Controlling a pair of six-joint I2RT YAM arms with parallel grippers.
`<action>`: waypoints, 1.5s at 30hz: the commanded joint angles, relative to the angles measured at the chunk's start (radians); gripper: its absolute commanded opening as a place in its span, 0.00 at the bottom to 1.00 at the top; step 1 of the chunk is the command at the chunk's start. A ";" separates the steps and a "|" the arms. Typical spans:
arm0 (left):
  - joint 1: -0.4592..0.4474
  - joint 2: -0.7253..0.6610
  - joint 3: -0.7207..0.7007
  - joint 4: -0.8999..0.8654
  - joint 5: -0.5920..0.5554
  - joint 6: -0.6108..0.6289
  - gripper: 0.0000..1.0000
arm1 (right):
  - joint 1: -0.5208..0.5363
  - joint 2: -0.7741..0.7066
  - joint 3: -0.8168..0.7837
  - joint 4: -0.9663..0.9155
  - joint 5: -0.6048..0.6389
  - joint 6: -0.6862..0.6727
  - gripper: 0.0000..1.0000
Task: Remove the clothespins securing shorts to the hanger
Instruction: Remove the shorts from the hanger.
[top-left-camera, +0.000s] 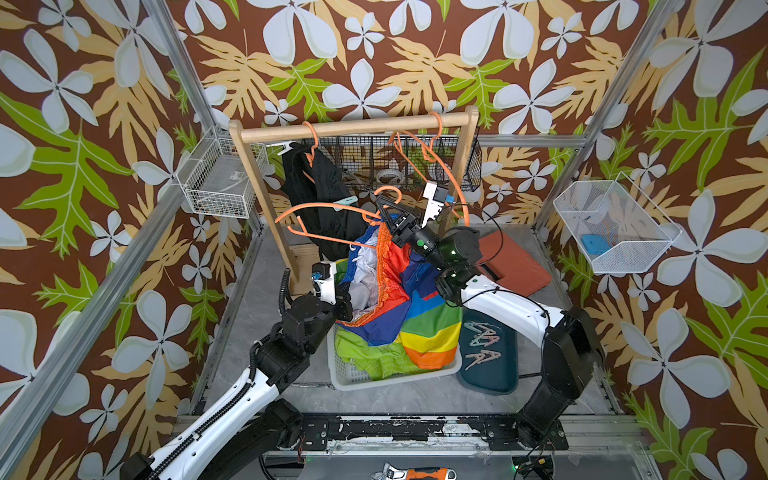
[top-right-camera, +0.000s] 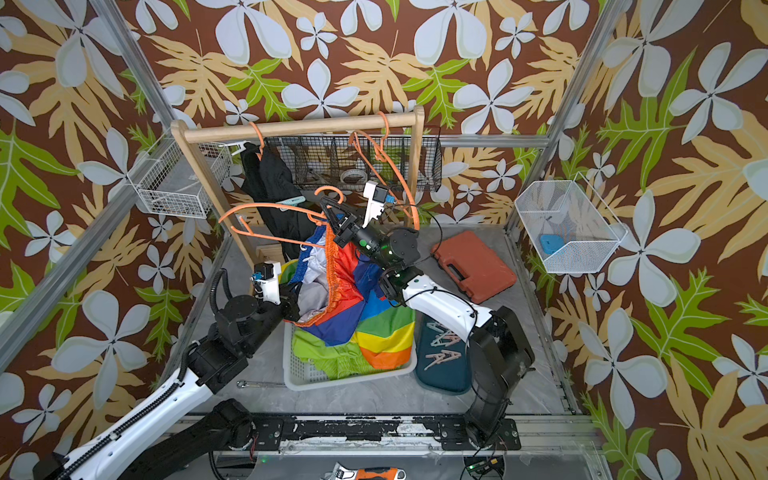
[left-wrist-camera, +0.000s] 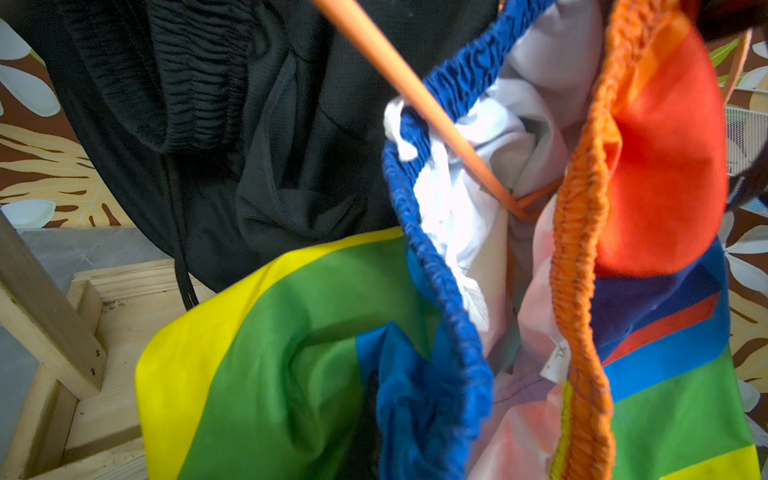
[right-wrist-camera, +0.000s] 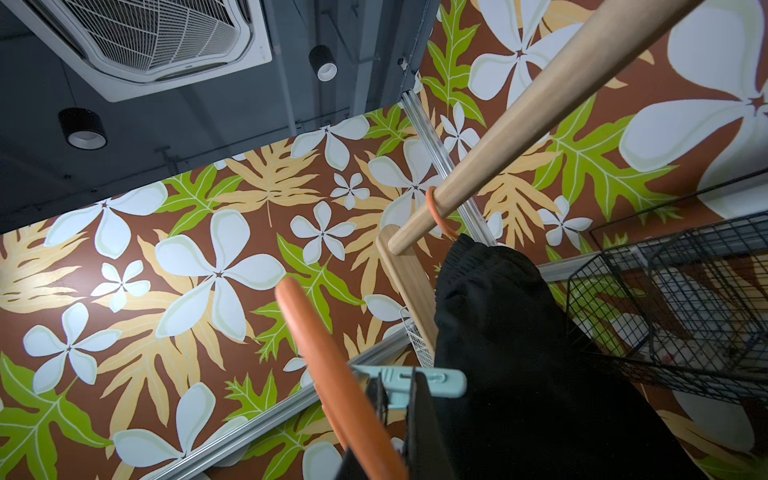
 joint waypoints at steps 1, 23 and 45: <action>-0.003 -0.006 -0.010 0.044 -0.006 0.000 0.00 | 0.000 0.031 0.086 0.033 -0.037 0.035 0.00; -0.128 0.043 -0.109 0.112 -0.175 -0.002 0.00 | -0.015 -0.057 0.254 -0.196 -0.101 0.095 0.00; -0.241 -0.101 0.115 -0.130 -0.298 0.034 1.00 | -0.020 -0.292 -0.194 -0.355 -0.040 -0.183 0.00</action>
